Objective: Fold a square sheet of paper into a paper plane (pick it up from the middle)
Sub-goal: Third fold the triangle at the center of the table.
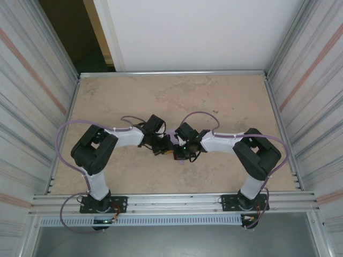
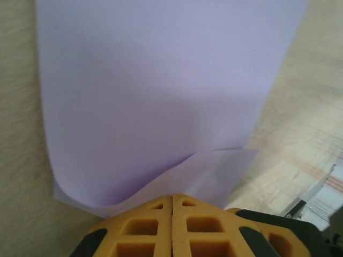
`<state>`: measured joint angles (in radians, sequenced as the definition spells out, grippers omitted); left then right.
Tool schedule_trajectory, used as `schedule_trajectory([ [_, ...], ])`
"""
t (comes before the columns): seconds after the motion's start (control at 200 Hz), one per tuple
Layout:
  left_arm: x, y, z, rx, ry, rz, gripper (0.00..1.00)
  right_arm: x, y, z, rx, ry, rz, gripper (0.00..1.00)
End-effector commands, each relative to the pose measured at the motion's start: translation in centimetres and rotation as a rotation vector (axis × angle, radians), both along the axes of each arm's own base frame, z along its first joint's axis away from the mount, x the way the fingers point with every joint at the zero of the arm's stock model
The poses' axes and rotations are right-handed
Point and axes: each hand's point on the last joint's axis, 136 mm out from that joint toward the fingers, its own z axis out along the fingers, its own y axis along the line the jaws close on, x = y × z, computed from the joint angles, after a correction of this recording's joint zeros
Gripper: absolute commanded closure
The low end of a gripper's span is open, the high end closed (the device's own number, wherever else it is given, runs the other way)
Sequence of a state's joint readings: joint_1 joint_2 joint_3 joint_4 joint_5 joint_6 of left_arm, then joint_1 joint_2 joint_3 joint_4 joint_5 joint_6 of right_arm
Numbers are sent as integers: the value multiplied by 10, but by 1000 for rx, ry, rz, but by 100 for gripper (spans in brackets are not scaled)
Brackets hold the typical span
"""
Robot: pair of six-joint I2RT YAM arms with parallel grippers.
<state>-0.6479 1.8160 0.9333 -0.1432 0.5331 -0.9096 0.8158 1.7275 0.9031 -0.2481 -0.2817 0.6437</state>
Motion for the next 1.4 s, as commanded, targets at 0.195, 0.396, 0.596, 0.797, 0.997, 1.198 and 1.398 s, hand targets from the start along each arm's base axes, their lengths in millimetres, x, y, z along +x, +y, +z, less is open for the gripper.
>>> schedule_trajectory([
  [0.195, -10, 25, -24, 103, 51, 43, 93, -10, -18, -16, -78, 63, -15, 96],
  [0.396, -13, 30, -34, 125, 64, 46, 94, 2, 0, 23, 38, 4, -8, 95],
  [0.596, -14, 32, -37, 136, 67, 46, 94, 10, 3, 25, 74, 6, -20, 95],
  [0.797, -15, 34, -39, 151, 75, 51, 94, 6, 12, 15, 83, 39, 10, 96],
  [0.997, -17, 40, -44, 187, 95, 57, 94, 3, 10, 7, 67, 54, 18, 96],
  [1.198, -20, 44, -49, 209, 111, 56, 94, -1, -1, -3, 32, 69, 8, 97],
  [1.398, -20, 51, -53, 226, 117, 64, 94, -11, -12, -9, 6, 90, 18, 97],
])
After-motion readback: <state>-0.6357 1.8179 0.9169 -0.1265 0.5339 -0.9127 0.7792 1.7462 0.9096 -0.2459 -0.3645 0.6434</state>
